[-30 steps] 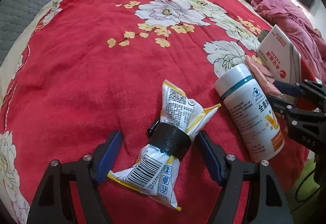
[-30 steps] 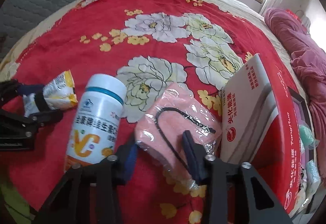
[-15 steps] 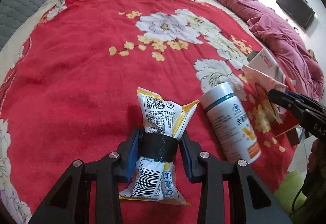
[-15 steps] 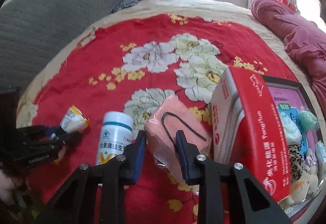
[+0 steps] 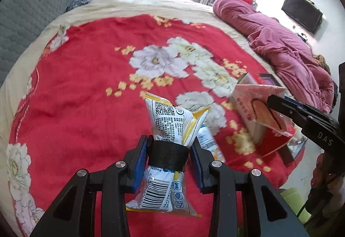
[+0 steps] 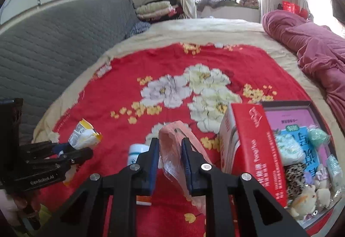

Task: Organize soft objects
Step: 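Lift and carry the snack bag and mask with both tools over the pink box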

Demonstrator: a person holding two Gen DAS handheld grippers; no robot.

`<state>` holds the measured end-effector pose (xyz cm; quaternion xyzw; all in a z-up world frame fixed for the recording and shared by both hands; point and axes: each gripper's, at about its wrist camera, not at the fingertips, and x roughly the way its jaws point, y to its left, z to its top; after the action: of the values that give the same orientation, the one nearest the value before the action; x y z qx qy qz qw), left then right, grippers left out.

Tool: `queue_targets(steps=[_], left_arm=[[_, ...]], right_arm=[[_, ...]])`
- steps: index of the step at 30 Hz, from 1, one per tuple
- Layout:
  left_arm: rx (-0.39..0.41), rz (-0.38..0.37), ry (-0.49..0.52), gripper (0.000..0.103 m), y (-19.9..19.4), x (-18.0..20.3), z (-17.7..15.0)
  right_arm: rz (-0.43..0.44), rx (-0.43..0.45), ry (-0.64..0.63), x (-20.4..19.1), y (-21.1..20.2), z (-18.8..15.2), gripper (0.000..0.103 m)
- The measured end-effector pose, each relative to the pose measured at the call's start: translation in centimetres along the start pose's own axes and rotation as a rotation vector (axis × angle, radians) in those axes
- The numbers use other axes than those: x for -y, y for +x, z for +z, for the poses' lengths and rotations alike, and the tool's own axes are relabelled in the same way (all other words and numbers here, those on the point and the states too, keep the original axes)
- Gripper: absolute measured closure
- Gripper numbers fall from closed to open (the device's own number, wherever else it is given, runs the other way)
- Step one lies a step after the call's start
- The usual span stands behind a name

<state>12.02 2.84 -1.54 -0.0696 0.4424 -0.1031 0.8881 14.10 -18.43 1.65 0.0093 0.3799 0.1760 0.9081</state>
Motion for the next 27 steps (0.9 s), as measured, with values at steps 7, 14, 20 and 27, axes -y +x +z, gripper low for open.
queue_targets(steps=[7,14,20,27], left_arm=[[0.021,-0.026,0.038,0.064,-1.6,3.3,1.0],[0.027,-0.054,0.115,0.064,-2.7,8.1,1.7],[0.029,-0.091,0.170,0.064,-2.7,12.4,2.3],[0.007,-0.139,0.238,0.064,-0.9,18.6,2.9]], right_arm=[[-0.008,0.090,0.011,0.9,-5.0,1.5,0.082],[-0.041,0.158,0.063,3.7,-9.2,1.7,0.082],[-0.095,0.209,0.128,8.1,-12.9,0.9,0.082],[-0.194,0.233,0.212,14.0,-16.0,-1.0,0.082]])
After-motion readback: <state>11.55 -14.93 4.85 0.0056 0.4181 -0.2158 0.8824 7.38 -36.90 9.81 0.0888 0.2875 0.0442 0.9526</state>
